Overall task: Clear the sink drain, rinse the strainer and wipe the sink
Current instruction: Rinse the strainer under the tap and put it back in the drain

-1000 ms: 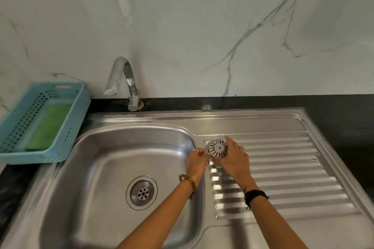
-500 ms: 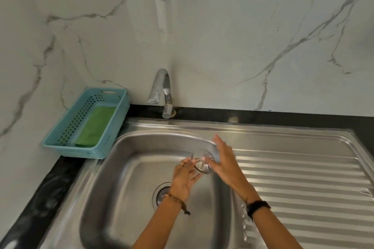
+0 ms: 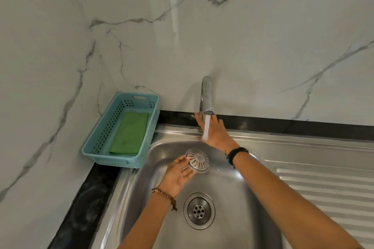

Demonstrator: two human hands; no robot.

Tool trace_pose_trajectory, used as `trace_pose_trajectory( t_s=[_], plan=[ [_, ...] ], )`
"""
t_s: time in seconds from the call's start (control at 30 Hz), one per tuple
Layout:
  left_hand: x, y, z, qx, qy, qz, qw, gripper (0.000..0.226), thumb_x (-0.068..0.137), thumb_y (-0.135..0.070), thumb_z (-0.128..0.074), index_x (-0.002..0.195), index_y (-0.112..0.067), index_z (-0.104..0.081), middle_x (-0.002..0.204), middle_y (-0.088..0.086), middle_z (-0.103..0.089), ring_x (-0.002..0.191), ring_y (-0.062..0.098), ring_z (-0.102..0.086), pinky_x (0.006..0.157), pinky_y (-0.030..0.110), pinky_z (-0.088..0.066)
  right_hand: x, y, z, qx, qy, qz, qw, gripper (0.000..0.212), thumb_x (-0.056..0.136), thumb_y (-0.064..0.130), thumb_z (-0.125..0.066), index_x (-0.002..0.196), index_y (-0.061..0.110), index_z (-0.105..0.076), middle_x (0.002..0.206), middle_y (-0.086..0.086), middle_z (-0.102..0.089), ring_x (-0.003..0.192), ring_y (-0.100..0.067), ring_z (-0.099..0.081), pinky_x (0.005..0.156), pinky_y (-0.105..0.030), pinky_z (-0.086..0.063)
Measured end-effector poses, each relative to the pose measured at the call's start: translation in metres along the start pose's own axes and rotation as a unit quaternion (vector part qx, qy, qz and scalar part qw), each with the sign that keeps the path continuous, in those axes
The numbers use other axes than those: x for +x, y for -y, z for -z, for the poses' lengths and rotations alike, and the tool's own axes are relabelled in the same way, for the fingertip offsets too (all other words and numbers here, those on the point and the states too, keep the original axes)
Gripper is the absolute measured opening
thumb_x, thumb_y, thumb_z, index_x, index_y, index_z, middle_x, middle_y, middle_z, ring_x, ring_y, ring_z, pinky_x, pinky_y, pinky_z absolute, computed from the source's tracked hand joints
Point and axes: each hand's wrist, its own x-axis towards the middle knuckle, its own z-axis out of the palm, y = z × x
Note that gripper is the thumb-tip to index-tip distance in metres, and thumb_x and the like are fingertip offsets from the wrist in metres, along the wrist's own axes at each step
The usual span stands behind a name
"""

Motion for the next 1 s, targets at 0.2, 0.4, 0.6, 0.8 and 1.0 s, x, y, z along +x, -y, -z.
trace_pose_trajectory(
  t_s=[0.2, 0.4, 0.6, 0.8, 1.0],
  plan=[
    [0.017, 0.02, 0.01, -0.015, -0.001, 0.067, 0.998, 0.005, 0.089, -0.003, -0.054, 0.089, -0.007, -0.058, 0.09, 0.011, -0.065, 0.082, 0.021, -0.062, 0.066, 0.03, -0.052, -0.031, -0.006, -0.006, 0.289, -0.12, -0.178, 0.933, 0.035, 0.091, 0.012, -0.054, 0.125, 0.013, -0.049, 0.129, -0.011, -0.041, 0.101, -0.026, -0.057, 0.083, -0.028, -0.05],
    [0.026, 0.044, 0.024, -0.052, 0.02, 0.096, 0.994, 0.014, 0.094, -0.003, -0.045, 0.093, -0.009, -0.058, 0.089, 0.01, -0.064, 0.081, 0.02, -0.061, 0.063, 0.029, -0.055, -0.099, 0.01, -0.057, 0.428, 0.07, -0.292, 0.852, 0.03, 0.094, 0.052, -0.036, 0.09, 0.028, -0.054, 0.082, 0.006, -0.059, 0.066, -0.002, -0.05, 0.055, -0.019, -0.036],
    [0.025, 0.039, 0.025, 0.137, 0.132, -0.069, 0.979, 0.015, 0.093, -0.006, -0.047, 0.101, -0.015, -0.056, 0.101, 0.004, -0.062, 0.099, 0.018, -0.057, 0.09, 0.03, -0.046, -0.099, 0.01, -0.056, 0.596, 0.032, -0.385, 0.704, 0.044, 0.089, 0.058, -0.043, 0.085, 0.018, -0.062, 0.059, -0.005, -0.066, 0.05, -0.012, -0.059, 0.052, -0.021, -0.051],
    [0.021, 0.032, 0.036, 0.278, 0.07, -0.248, 0.926, 0.02, 0.087, 0.0, -0.054, 0.097, -0.012, -0.066, 0.115, 0.005, -0.059, 0.111, 0.012, -0.053, 0.089, 0.008, -0.042, -0.084, 0.017, -0.065, 0.654, 0.045, -0.363, 0.662, 0.019, 0.095, 0.003, -0.047, 0.113, 0.003, -0.052, 0.087, -0.014, -0.066, 0.075, -0.023, -0.067, 0.063, -0.025, -0.057],
    [0.015, 0.029, 0.035, 0.032, -0.004, -0.121, 0.992, 0.029, 0.09, -0.008, -0.054, 0.119, -0.01, -0.051, 0.111, 0.013, -0.061, 0.089, 0.021, -0.066, 0.071, 0.025, -0.055, -0.085, 0.032, -0.074, 0.657, -0.047, -0.289, 0.695, 0.025, 0.09, 0.002, -0.052, 0.106, 0.02, -0.049, 0.11, -0.009, -0.062, 0.093, -0.02, -0.065, 0.062, -0.02, -0.054]
  ],
)
